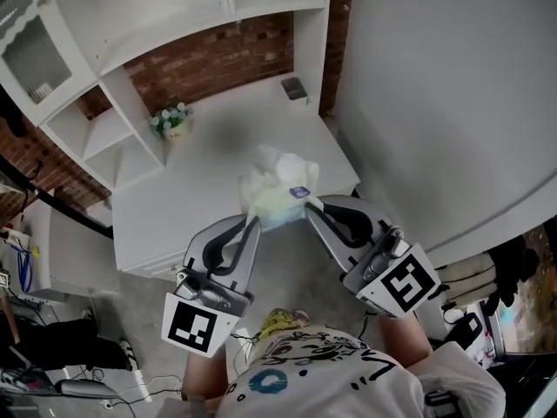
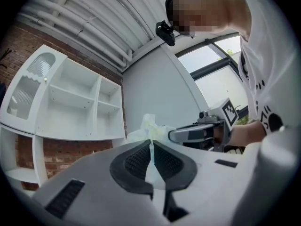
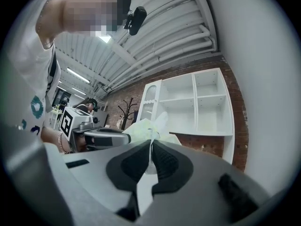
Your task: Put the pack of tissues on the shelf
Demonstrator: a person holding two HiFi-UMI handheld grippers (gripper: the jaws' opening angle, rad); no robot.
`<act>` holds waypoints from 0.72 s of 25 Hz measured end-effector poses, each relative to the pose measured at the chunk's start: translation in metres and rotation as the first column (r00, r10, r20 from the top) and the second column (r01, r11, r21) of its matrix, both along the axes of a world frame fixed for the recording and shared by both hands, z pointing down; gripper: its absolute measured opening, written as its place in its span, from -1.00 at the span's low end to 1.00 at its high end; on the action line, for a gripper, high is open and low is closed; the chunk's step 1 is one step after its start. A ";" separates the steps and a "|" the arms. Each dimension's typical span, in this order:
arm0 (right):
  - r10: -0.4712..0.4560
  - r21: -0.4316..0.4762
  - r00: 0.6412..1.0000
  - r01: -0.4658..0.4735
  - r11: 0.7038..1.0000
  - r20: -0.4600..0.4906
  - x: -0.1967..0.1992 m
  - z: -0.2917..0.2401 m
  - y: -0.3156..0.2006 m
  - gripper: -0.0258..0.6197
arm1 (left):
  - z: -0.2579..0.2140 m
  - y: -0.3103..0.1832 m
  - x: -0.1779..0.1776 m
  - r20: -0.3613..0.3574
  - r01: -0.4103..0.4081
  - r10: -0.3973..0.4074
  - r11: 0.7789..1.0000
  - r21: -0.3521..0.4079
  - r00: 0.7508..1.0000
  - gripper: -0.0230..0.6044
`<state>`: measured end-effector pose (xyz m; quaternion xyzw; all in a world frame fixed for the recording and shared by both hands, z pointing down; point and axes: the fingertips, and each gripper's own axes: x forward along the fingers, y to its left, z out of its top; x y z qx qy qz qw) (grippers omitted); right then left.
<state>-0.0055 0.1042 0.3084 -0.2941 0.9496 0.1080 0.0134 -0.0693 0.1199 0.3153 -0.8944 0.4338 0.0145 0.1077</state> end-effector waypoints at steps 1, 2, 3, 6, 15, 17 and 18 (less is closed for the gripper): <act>0.003 0.005 1.000 -0.003 1.000 -0.004 0.000 -0.001 -0.011 -0.83 | -0.003 -0.010 0.000 0.000 -0.006 0.006 1.000 0.006 1.000 -0.87; 0.006 0.008 1.000 -0.006 1.000 -0.006 -0.001 -0.002 -0.021 -0.83 | -0.005 -0.021 -0.001 0.002 -0.011 0.011 1.000 0.013 1.000 -0.87; 0.011 0.012 1.000 -0.011 1.000 -0.006 -0.002 -0.004 -0.033 -0.83 | -0.007 -0.033 -0.003 0.006 -0.015 0.015 1.000 0.020 1.000 -0.87; 0.026 0.031 1.000 -0.026 0.999 -0.009 -0.007 -0.013 -0.069 -0.83 | -0.015 -0.071 -0.008 0.009 -0.026 0.026 0.999 0.037 1.000 -0.87; 0.100 0.089 0.994 -0.104 0.991 0.047 -0.023 -0.042 -0.162 -0.83 | -0.033 -0.167 -0.020 0.028 -0.114 0.112 0.990 0.084 0.993 -0.87; 0.118 0.098 0.992 -0.121 0.988 0.040 -0.027 -0.052 -0.190 -0.83 | -0.044 -0.196 -0.025 0.049 -0.131 0.127 0.987 0.092 0.991 -0.87; 0.126 0.104 0.991 -0.129 0.986 0.037 -0.029 -0.058 -0.204 -0.83 | -0.050 -0.210 -0.027 0.057 -0.137 0.132 0.986 0.096 0.990 -0.87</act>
